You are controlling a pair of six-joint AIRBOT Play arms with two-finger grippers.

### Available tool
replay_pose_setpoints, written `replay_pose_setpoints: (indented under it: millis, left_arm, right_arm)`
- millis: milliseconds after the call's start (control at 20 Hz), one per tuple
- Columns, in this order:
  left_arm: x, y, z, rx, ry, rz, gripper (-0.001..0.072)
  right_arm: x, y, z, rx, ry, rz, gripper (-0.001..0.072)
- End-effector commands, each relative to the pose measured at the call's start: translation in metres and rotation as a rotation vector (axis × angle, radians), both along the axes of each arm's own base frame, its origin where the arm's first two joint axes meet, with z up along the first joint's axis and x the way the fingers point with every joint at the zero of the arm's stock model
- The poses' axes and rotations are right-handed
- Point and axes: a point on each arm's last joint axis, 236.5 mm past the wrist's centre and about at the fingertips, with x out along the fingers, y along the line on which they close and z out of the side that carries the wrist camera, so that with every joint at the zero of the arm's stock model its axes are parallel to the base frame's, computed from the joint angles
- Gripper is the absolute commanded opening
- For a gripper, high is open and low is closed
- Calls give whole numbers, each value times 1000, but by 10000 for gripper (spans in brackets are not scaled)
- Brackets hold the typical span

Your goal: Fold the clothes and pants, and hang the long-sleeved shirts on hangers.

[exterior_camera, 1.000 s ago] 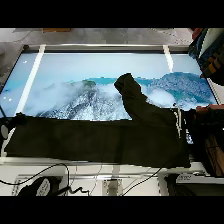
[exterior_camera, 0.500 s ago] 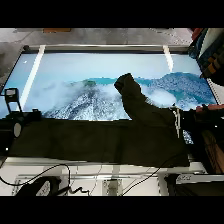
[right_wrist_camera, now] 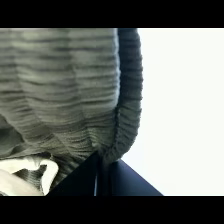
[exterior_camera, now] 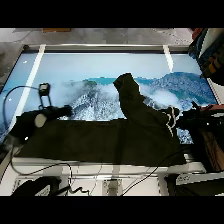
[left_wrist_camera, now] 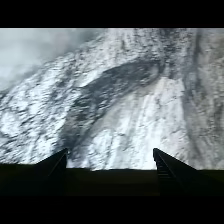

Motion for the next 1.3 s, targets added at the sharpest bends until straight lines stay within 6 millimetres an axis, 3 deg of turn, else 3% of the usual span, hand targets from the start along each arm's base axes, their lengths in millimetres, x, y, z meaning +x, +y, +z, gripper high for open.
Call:
replay_pose_setpoints:
  millis: [0,100,200,250,400,450,750,1000,1200,1250]
  left_arm:
    - [20,-83,0,-77,25,-130,575]
    - [34,-135,4,-86,-3,-220,568]
    - [50,-179,-3,-88,-3,-285,466]
    - [60,-198,-9,-102,4,-298,480]
    - [92,-245,-12,-265,35,-256,720]
    - [101,-255,-13,-303,40,-245,720]
    - [152,-282,-23,-363,-52,-215,719]
    - [155,-290,-59,-414,0,-169,716]
    - [163,-303,-67,-441,-67,-144,699]
    - [166,-306,-66,-447,-94,-140,663]
  right_arm:
    - [2,5,4,23,-12,3,30]
    - [3,5,4,22,-12,3,30]
    - [3,5,4,23,-12,3,30]
    - [3,5,4,23,-12,3,30]
    - [3,5,4,21,-13,2,30]
    - [3,4,4,20,-14,1,30]
    - [5,2,3,8,-20,-8,30]
    - [7,0,2,0,-23,-13,30]
    - [8,-1,1,-5,-25,-16,30]
    - [8,-1,1,-5,-25,-16,30]
